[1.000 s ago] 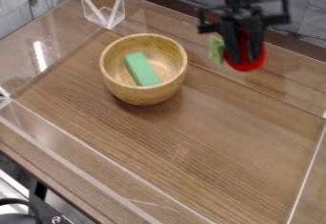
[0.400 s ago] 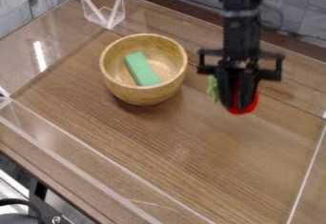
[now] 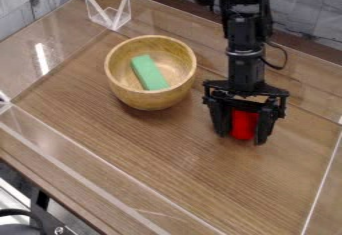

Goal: Move the red fruit to the right side of the table

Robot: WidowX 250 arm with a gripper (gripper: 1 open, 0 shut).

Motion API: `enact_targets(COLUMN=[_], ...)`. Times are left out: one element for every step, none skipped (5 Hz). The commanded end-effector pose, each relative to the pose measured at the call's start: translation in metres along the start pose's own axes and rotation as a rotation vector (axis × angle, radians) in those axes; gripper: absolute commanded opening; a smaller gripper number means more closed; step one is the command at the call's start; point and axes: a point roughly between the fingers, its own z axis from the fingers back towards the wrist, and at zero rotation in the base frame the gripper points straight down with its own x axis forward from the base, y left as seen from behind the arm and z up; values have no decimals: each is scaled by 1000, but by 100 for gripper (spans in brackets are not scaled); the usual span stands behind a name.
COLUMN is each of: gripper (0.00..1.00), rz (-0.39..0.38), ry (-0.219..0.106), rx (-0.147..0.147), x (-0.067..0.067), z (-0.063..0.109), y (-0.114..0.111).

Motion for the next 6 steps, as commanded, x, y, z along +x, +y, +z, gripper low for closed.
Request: enact_targets(gripper=[100, 100, 100, 100, 100, 100], rz=[-55, -90, -128, -181, -232, -269], ry=[-51, -61, -75, -71, -75, -94], rx=[-4, -8, -13, -9, -6, 1], x=[-10, -20, -28, -32, -39, -45], z=[24, 41, 55, 64, 76, 82], y=[-6, -7, -7, -2, 3, 3])
